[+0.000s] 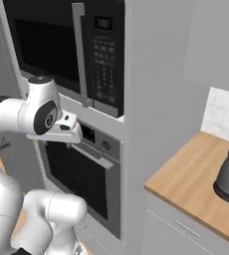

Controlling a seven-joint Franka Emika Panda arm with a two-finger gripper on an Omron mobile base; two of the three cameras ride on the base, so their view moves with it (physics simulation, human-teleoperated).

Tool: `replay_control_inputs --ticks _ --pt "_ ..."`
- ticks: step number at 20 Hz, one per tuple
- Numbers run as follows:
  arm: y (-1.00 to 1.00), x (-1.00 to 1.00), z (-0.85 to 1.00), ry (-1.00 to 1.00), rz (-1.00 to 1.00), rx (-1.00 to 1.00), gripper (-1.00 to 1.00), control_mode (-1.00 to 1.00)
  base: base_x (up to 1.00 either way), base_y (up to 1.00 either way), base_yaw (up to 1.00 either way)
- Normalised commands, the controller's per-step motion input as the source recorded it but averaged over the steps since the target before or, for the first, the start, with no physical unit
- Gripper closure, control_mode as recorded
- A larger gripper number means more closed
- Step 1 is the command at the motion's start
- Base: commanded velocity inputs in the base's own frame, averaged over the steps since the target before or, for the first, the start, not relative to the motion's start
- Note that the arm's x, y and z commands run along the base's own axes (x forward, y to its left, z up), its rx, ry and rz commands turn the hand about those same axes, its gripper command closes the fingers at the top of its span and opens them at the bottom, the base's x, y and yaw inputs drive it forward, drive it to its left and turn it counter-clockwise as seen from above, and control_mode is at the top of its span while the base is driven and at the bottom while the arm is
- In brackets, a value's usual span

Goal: Navigate to the oven.

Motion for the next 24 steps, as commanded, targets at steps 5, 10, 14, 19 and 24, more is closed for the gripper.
replay_control_inputs --ticks 5,10,14,19,24 --pt "0.0 0.0 0.0 0.0 0.0 0.0 -1.0 1.0 0.3 0.46 -0.39" --pt "0.0 0.0 0.0 0.0 0.0 0.0 -1.0 1.0 0.31 0.49 -0.39" --pt "0.0 0.0 0.0 0.0 0.0 0.0 -1.0 1.0 0.35 0.49 -0.39" --pt "0.0 0.0 0.0 0.0 0.0 0.0 -1.0 1.0 0.35 0.4 -0.37" --pt "0.0 0.0 0.0 0.0 0.0 0.0 -1.0 1.0 0.4 0.26 -0.33"
